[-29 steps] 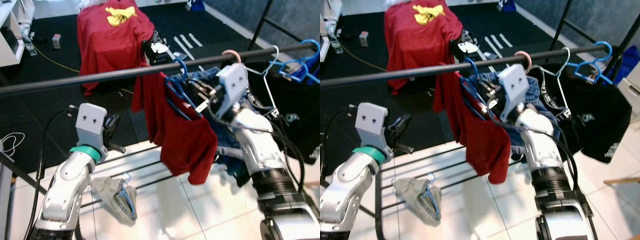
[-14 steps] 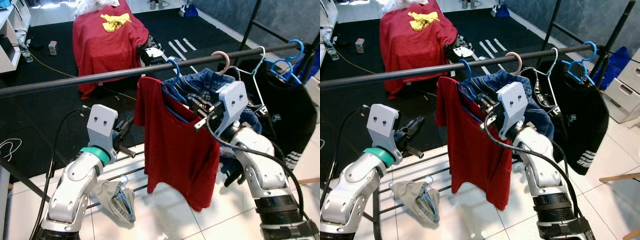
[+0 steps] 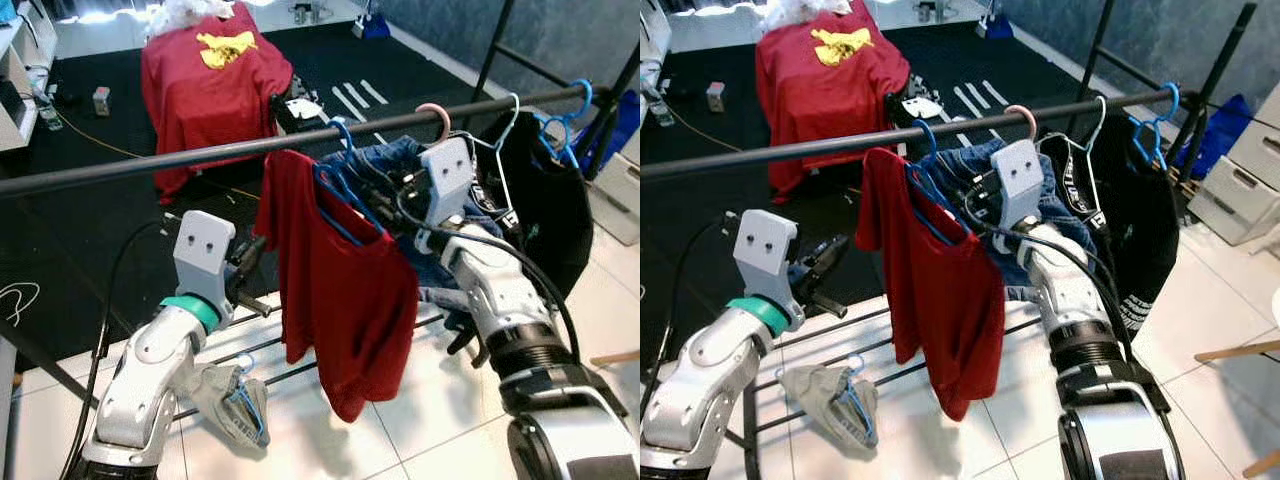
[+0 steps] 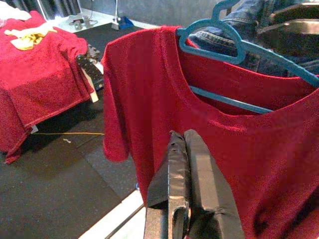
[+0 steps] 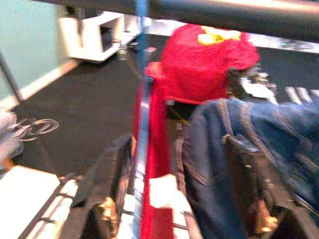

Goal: Hang hanger

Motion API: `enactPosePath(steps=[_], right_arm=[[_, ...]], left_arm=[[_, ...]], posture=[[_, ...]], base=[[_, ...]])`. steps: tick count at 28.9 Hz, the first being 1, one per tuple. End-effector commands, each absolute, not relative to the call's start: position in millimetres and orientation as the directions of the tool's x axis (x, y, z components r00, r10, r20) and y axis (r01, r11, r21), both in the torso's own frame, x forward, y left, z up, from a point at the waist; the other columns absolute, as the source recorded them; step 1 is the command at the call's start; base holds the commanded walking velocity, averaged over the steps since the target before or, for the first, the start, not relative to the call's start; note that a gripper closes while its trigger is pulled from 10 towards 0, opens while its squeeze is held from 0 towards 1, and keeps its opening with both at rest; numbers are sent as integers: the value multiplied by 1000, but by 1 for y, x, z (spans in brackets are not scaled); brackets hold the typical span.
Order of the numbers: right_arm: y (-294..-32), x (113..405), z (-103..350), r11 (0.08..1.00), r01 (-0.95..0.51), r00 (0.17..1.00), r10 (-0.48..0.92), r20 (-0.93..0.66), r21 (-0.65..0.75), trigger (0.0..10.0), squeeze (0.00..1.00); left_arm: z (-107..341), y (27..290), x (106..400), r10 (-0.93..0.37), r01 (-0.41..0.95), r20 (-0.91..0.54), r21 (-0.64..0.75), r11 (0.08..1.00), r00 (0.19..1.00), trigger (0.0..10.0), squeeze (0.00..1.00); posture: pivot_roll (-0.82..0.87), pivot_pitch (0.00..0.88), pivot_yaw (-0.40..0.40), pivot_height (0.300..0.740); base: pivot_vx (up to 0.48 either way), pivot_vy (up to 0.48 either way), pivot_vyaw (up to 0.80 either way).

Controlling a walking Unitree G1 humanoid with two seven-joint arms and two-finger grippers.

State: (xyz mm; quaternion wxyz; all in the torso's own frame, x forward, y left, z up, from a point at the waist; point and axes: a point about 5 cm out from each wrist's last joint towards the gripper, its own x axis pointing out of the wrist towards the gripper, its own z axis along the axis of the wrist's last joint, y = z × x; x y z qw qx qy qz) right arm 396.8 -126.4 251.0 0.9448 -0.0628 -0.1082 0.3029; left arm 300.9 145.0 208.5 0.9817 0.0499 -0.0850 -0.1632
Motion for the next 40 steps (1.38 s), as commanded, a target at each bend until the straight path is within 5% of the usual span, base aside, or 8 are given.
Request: enactPosePath(steps=[1,2,3,4,19,20,40], right_arm=[[-121,399,247,781,-601,773,622,128,-167,10000,1000],[-117,401,246,768,-617,763,638,108,-173,10000,647],[-117,401,246,768,-617,763,638,108,-173,10000,647],[-116,403,247,766,-615,765,637,96,-187,10000,0],[-117,417,262,823,-525,831,551,76,-217,10000,0],[-116,418,264,828,-515,837,541,78,-220,0,0],[-108,416,257,777,-601,786,617,40,-188,0,0]], left_arm=[[207,147,297,-321,304,139,130,944,937,10000,0],[207,149,296,-316,299,138,132,945,939,10000,0],[207,149,296,-316,299,138,132,945,939,10000,0],[208,150,295,-312,294,138,134,946,940,10000,0],[209,150,292,-311,293,129,139,946,942,10000,0],[209,150,291,-310,293,128,139,946,942,10000,0],[207,145,294,-302,287,127,121,950,945,10000,0]], posture=[[1,160,65,740],[7,162,65,740],[7,162,65,740],[18,168,64,740],[52,179,69,740],[55,178,67,740],[28,167,60,740]], base=[[0,0,0],[0,0,0],[0,0,0],[0,0,0],[0,0,0],[0,0,0],[0,0,0]])
